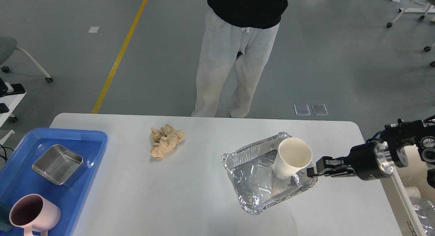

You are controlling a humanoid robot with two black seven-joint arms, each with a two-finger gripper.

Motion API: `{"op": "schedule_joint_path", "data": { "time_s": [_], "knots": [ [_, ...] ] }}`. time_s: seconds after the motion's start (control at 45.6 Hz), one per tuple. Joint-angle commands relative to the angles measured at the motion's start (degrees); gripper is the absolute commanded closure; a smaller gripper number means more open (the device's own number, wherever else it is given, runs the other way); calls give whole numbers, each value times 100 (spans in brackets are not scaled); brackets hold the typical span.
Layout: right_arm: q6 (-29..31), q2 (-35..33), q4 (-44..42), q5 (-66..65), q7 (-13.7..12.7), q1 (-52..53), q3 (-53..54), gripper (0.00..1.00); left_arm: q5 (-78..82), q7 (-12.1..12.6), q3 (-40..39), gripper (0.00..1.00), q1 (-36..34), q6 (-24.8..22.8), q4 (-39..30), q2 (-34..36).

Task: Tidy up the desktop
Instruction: 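Reach the left gripper down to the crumpled beige bread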

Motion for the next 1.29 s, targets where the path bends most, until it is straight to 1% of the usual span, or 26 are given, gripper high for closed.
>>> {"op": "schedule_joint_path", "data": {
  "time_s": [0.0,0.044,0.066,0.131,0.241,0.351,0.416,0.526,0.679,0.833,1.03,1.183,1.271],
  "knots": [
    [0,-2,0,0,0,0,0,100,-66,-30,241,23,198,736,533,-1227],
    [0,-2,0,0,0,0,0,100,-66,-30,223,23,409,956,752,-1684],
    [0,-2,-8,0,0,0,0,100,-57,-22,180,23,645,1183,1067,-2234],
    [0,-11,-8,0,0,0,0,100,-57,-21,162,23,875,1343,1560,-2870],
    [0,-28,-8,0,0,0,0,100,-75,-30,153,23,1227,1440,2588,-4004],
    [0,-55,-8,0,0,0,0,100,-66,-30,83,23,1552,1431,3696,-5024],
    [-9,-64,-8,0,0,0,0,100,-75,-22,82,23,1693,1431,4162,-5490],
    [-9,-90,-8,0,0,0,0,100,-66,-30,91,23,1799,1431,4673,-6053],
    [-9,-116,-8,9,0,0,0,100,-57,-21,91,23,1974,1431,5174,-6625],
    [-17,-125,-8,9,0,0,0,100,-22,14,118,23,2062,1458,5289,-6933],
    [-17,-134,-8,9,0,0,0,100,-4,49,144,25,2150,1861,5297,-7161],
    [-17,-143,0,9,0,0,0,100,13,40,170,29,2194,1923,5324,-7311],
    [-17,-152,0,9,0,0,0,100,22,40,188,36,2256,1923,5315,-7337]
  ]
}}
